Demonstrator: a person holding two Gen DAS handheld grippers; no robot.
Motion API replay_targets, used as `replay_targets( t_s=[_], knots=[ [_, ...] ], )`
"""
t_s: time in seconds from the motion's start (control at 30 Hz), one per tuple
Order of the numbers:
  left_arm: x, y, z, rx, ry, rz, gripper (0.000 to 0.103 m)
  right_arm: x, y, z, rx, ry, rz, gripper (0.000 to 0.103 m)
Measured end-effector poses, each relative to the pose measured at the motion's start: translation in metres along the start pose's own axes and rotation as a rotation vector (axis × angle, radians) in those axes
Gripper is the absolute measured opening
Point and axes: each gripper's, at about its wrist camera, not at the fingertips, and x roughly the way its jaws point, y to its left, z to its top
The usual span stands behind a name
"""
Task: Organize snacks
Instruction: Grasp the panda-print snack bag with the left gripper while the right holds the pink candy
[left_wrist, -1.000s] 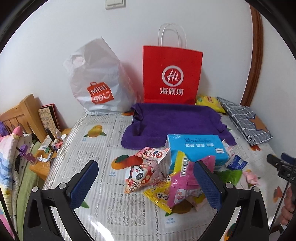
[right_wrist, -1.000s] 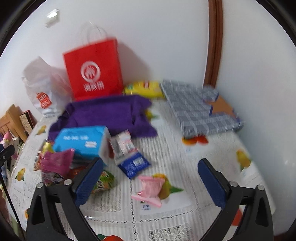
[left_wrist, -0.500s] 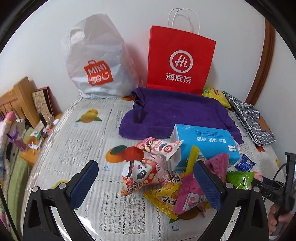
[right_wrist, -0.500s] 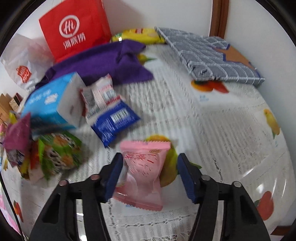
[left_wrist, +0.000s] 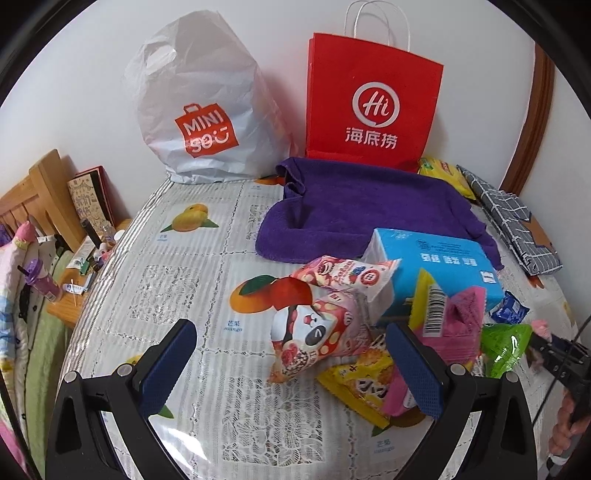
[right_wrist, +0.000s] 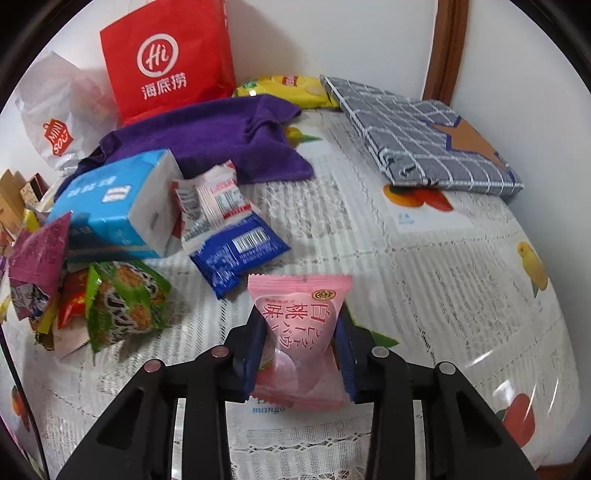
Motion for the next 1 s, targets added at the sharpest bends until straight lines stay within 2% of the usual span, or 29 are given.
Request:
replay_targets(
  t_s=[0.47, 0.6, 0.73, 0.8, 0.87, 0.93, 1.0],
  knots=[
    [0.050, 0.000, 0.012, 0.024, 0.091, -0.050, 0.103, -0.013, 0.003, 0.019, -0.001, -0.027, 0.054, 0.036],
    [0.071, 0.000, 0.007, 0.029, 0.146, -0.070, 0.103, -0.010, 0.008, 0.025, -0.014, -0.019, 0.054, 0.036],
    [0.082, 0.005, 0.004, -0.013, 0.174, -0.108, 0.103, -0.005, 0.015, 0.028, -0.032, -0.006, 0.052, 0.036],
    [0.083, 0.006, 0.004, -0.022, 0.180, -0.132, 0.093, -0.003, 0.019, 0.029, -0.040, -0.003, 0.053, 0.036],
    [0.082, 0.006, 0.004, -0.023, 0.188, -0.177, 0.062, -0.004, 0.022, 0.030, -0.046, -0.007, 0.057, 0.036],
    [0.080, 0.006, 0.003, -0.033, 0.208, -0.213, 0.050, -0.007, 0.026, 0.030, -0.055, -0.013, 0.059, 0.036],
    [0.075, 0.008, 0.002, -0.043, 0.200, -0.223, 0.046, -0.011, 0.028, 0.030, -0.059, -0.020, 0.063, 0.036]
  ],
)
